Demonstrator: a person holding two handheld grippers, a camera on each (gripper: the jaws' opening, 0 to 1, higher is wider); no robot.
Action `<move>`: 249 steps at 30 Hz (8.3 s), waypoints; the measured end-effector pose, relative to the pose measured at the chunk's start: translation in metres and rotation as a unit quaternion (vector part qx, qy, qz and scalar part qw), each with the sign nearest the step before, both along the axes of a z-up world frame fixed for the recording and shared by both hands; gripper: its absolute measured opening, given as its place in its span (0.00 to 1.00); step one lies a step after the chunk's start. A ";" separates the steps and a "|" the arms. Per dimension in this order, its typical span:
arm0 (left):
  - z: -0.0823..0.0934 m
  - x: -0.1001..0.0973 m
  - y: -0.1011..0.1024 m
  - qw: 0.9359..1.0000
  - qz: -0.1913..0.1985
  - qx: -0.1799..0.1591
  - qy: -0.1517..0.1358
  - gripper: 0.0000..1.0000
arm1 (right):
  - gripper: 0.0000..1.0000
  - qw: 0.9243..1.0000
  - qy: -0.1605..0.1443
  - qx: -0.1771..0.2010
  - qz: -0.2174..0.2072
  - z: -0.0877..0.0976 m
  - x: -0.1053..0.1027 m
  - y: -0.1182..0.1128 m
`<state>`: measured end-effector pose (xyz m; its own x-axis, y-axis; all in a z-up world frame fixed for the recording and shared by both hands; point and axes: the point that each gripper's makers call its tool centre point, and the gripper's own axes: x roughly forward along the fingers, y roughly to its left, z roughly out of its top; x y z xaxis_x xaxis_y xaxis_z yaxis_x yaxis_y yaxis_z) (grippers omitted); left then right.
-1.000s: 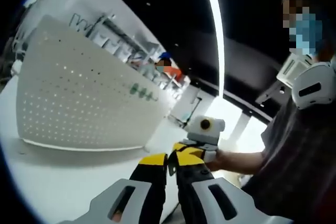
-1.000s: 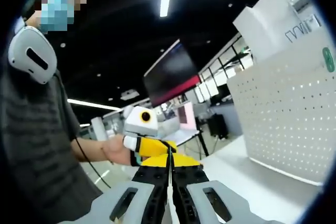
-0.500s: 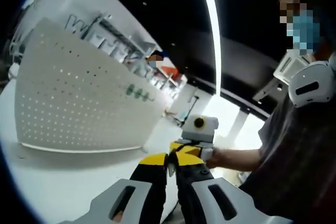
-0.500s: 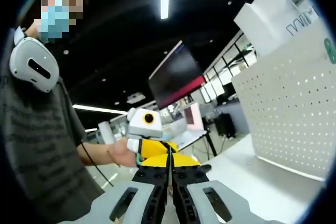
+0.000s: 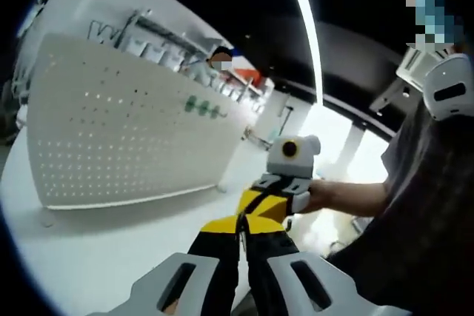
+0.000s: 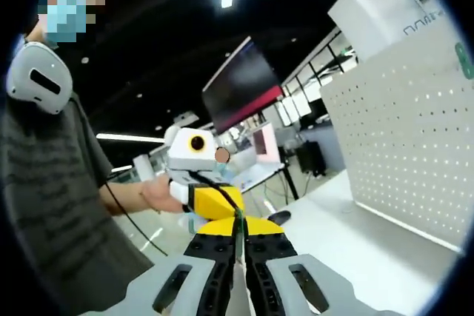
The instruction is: Insert the hook assembly into the mounting plate slot until the hook locks in place.
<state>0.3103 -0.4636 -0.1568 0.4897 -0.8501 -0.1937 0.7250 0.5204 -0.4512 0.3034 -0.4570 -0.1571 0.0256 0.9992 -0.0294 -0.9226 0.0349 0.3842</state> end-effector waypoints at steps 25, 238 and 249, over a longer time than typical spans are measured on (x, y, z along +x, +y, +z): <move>-0.020 0.010 0.016 0.997 0.047 0.052 0.025 0.01 | 0.06 0.992 -0.012 -0.103 -0.073 -0.028 0.024 -0.015; 0.015 0.012 -0.005 0.985 0.114 0.085 -0.098 0.80 | 0.00 0.925 -0.173 -0.208 -0.266 -0.012 0.055 -0.037; 0.019 0.011 -0.013 0.986 0.117 0.075 -0.097 0.96 | 0.00 0.917 -0.175 -0.204 -0.294 -0.007 0.067 -0.050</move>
<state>0.3209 -0.4762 -0.1375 0.7094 -0.6781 -0.1925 0.6419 0.7343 -0.2211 0.3699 -0.5072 -0.1640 0.6355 0.7178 -0.2846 -0.7627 0.6409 -0.0867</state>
